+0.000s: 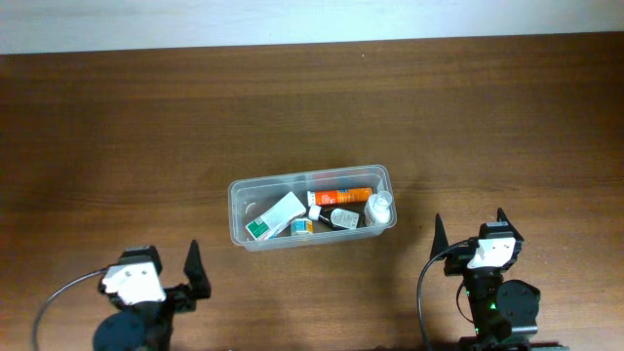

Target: Pack container

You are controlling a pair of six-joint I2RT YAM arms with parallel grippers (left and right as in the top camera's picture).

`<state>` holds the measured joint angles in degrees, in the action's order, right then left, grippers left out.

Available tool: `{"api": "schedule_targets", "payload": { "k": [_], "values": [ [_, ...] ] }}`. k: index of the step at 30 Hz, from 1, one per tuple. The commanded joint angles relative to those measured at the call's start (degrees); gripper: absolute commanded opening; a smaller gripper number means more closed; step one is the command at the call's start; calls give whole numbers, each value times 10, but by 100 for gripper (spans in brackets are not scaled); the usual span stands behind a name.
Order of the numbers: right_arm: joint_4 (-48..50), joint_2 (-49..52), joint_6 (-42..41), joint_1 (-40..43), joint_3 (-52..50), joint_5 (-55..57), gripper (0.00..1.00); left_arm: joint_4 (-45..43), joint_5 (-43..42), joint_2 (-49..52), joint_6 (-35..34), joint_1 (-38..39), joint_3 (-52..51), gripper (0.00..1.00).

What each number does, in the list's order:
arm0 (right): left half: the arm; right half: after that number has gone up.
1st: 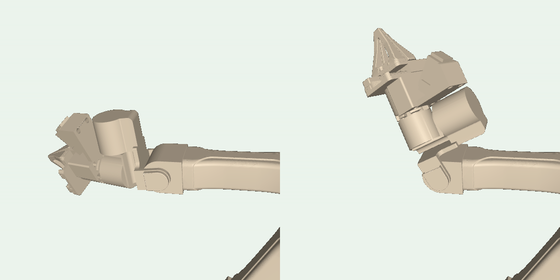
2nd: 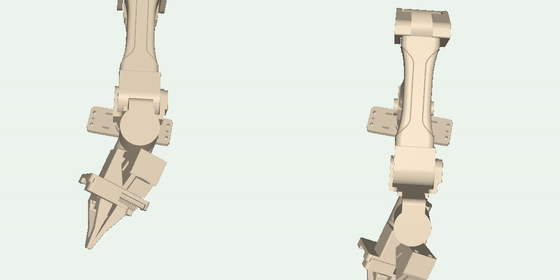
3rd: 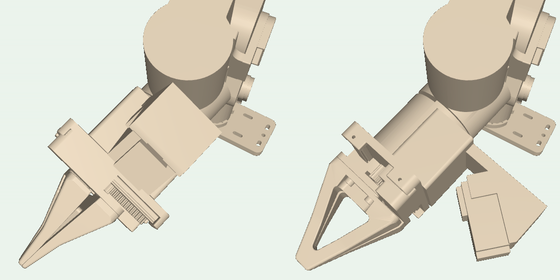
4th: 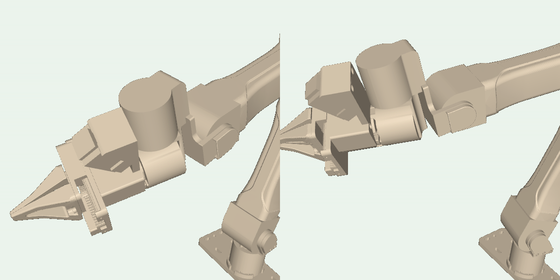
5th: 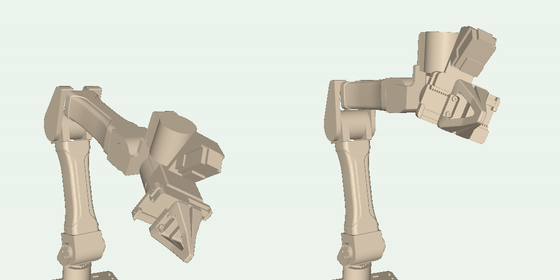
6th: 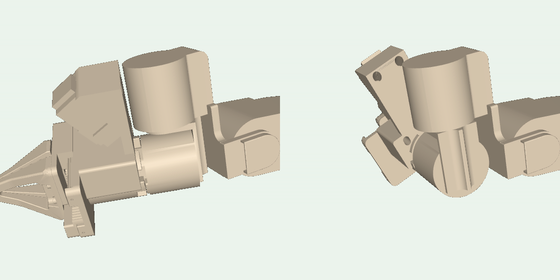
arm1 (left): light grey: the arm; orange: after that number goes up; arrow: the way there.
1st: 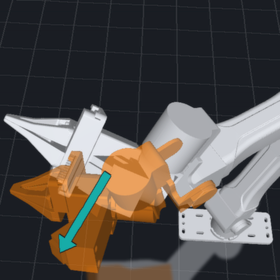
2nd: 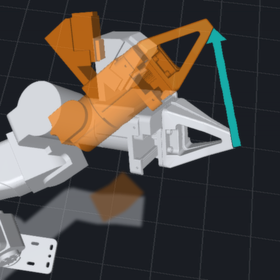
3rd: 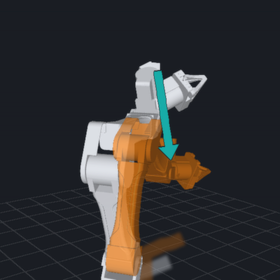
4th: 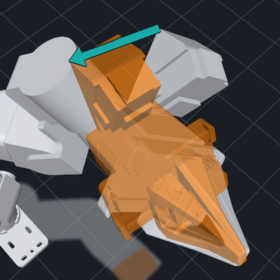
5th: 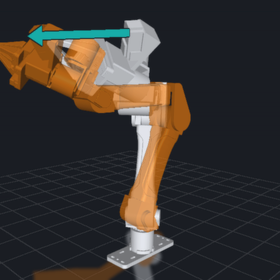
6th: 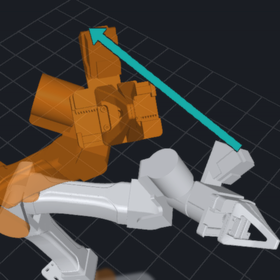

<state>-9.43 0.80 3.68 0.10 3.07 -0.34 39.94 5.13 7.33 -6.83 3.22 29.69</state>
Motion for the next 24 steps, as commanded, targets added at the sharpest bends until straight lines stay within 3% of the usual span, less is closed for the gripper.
{"api": "schedule_targets", "payload": {
  "k": [1, 8, 11, 19, 24],
  "values": [
    [1, -6, 4, 4, -5, -7, 98, -125, -53, -41, 9, -8, -98, 100],
    [1, -6, 4, 4, -5, -7, 99, -396, -65, -64, 9, -9, -246, 100],
    [1, -6, 4, 4, -5, -7, 98, -460, -65, -71, 9, -9, -290, 100],
    [1, -6, 4, 4, -5, -7, 98, -348, -57, -71, 9, -10, -292, 100],
    [1, -6, 4, 4, -5, -7, 98, -352, -58, -69, 9, -10, -292, 100]
  ]
}}
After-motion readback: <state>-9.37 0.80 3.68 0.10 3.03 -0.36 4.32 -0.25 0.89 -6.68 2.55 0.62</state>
